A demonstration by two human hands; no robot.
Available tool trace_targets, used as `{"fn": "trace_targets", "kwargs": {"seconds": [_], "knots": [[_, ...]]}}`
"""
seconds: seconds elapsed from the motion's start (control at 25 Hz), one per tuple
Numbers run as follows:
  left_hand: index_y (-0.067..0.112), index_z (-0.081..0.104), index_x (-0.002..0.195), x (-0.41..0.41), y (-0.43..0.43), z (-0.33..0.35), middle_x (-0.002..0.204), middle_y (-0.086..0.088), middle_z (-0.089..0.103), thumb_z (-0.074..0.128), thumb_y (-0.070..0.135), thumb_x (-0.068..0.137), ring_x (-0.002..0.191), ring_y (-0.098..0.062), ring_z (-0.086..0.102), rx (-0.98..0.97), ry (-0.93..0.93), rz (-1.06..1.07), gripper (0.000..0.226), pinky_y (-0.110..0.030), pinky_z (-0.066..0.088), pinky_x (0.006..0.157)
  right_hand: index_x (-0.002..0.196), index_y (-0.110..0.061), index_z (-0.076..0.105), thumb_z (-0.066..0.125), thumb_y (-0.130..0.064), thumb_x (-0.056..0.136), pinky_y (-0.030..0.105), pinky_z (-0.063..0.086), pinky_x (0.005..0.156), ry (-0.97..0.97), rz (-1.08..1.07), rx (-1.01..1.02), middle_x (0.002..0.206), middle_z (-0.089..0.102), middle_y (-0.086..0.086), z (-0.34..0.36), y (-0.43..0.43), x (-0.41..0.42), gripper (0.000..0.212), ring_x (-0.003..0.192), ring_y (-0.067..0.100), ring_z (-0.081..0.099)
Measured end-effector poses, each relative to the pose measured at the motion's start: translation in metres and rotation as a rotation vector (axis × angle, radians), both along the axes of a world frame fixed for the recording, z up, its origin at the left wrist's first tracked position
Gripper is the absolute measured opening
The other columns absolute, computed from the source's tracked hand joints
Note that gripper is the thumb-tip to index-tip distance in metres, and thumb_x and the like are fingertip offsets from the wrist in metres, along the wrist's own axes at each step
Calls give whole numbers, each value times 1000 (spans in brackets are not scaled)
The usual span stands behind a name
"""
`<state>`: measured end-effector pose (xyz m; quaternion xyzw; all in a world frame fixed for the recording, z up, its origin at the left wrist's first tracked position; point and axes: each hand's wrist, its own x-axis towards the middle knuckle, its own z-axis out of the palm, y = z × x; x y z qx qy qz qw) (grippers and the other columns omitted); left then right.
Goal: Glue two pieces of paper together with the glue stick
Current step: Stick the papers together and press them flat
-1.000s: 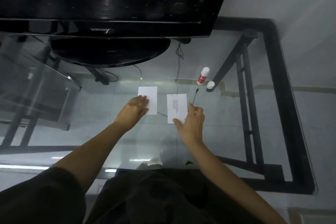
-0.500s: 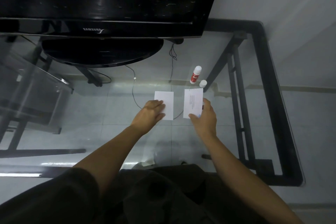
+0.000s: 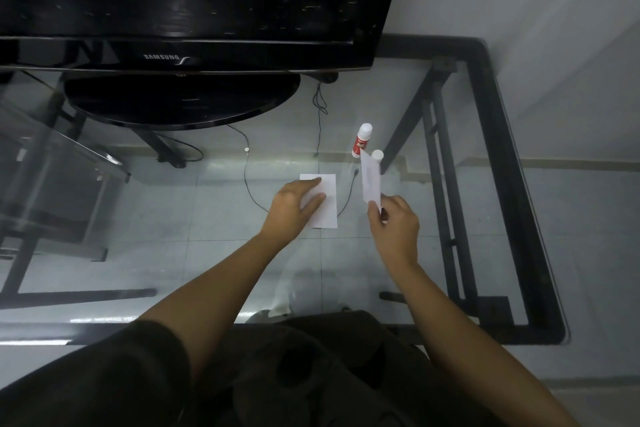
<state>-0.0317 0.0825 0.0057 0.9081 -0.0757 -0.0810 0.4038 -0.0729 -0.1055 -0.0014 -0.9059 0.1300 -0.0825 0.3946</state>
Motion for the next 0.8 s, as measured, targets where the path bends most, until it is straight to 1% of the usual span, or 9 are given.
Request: {"fn": "trace_targets", "kwargs": {"seconds": [0.08,0.16,0.28,0.4,0.48,0.52,0.64,0.72,0.8], "knots": [[14,67,109,11,-6,20,104,-6,72,60,33,87,95,-12,65,-195,35,100,31,-18,48,83,119,-8,60,61,-14,87,6,43,71,-33,55,-16,92,58,6,4,6,3,33,79,13,58],[21,72,94,18,-12,37,83,3,74,61,45,82,79,-3,66,-311,97,108,29,-15,49,74,124,-8,56,61,-13,87,14,48,72,-41,107,-73,92,55,9,5,14,5,38,79,13,54],[24,70,71,23,-19,44,68,5,71,62,57,75,65,-7,63,-336,173,140,34,-18,47,63,126,-7,53,60,-16,87,22,52,71,-18,109,-103,92,55,11,7,22,8,40,79,21,59],[19,64,60,29,-18,39,53,4,57,67,39,78,45,-2,46,-303,191,195,28,-13,34,45,129,-9,50,61,-34,86,28,55,71,-42,198,-205,99,55,11,8,25,7,51,86,21,55],[24,61,59,35,-11,38,51,8,51,66,27,81,45,-1,45,-328,206,217,23,-12,34,44,131,-14,48,53,-51,84,22,47,74,-68,201,-172,104,53,7,11,27,9,61,92,15,49],[25,62,62,37,-7,39,55,6,55,66,23,81,51,-5,51,-343,219,206,19,-14,38,48,131,-16,48,49,-54,85,19,42,75,-89,147,-106,105,52,4,13,28,13,59,94,12,48],[15,66,75,44,4,40,78,-13,67,65,18,81,72,-25,61,-363,288,159,7,-33,49,66,125,-23,48,52,-47,86,9,39,71,-39,-37,206,100,52,-8,23,29,36,46,86,4,52],[11,66,80,49,9,40,85,-14,68,64,15,81,78,-24,64,-393,340,133,5,-35,51,71,118,-24,54,61,-37,85,5,43,64,86,-11,424,89,59,-13,27,28,51,36,76,-2,58],[9,66,85,52,12,38,88,-9,68,63,14,83,80,-20,65,-461,398,121,6,-30,54,71,101,-23,63,66,-28,82,8,46,65,150,17,462,82,61,-15,25,30,58,20,73,-1,59]]}}
